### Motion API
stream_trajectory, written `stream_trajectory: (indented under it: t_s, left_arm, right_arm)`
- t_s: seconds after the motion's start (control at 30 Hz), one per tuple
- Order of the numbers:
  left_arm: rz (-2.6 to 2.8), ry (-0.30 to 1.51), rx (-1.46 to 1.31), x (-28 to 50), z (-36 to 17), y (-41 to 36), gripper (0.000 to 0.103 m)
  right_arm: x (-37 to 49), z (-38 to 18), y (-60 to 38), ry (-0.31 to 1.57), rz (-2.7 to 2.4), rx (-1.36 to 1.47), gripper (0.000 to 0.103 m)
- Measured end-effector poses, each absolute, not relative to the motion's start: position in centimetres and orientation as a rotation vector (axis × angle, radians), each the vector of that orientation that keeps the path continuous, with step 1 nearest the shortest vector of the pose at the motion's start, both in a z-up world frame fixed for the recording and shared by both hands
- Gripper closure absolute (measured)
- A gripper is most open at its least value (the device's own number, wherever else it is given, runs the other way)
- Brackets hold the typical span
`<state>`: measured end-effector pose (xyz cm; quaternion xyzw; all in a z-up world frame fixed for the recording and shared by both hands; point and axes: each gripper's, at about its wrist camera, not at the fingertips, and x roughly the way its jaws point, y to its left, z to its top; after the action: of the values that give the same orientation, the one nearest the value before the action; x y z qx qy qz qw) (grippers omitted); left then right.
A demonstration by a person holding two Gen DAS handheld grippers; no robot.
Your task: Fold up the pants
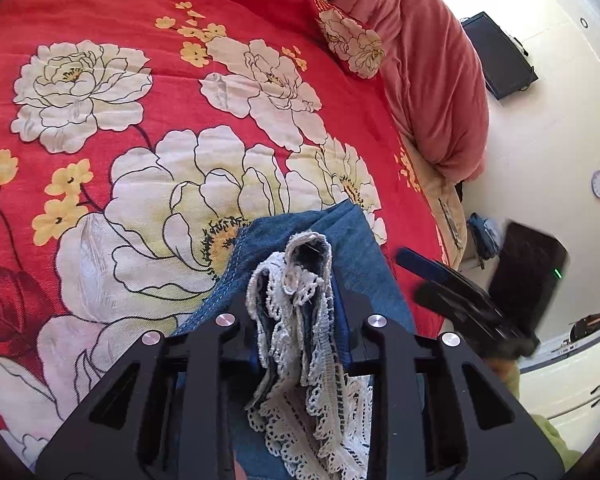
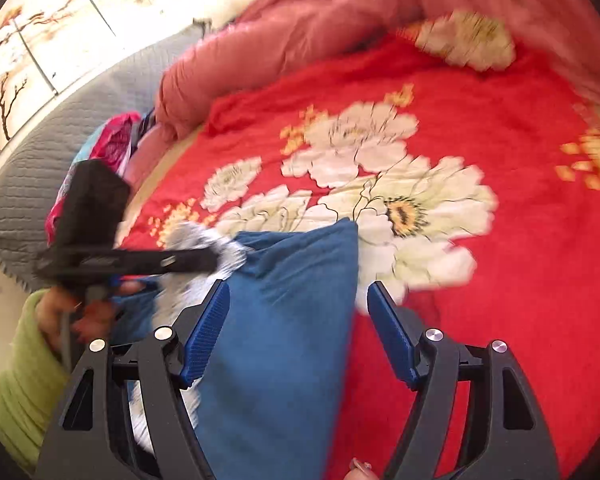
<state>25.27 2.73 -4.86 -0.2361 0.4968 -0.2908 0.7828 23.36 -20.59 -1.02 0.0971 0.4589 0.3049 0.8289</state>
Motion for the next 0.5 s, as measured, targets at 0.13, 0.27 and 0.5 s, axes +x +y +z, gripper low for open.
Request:
stream_trajectory:
  t_s: [0.13,0.27,0.5]
  left_arm:
    - [-0.644,1.032,-0.510,24.4,-3.6,2.8,0.090]
    - [-0.604,1.010,-0.469,23.1,-2.7,2.9,0.090]
    - [-0.464,1.067,-0.395,23.6,-5.0,3.4,0.085]
  right_arm:
    - [27.3,-4.2,-19.6,1.067,0.636,0.229,0.051]
    - [27.3,-4.1,-20.1,1.030,0.737,0.310,0.092]
    - [27.2,-3.9,-17.0,0.994,0.634,0.037,0.086]
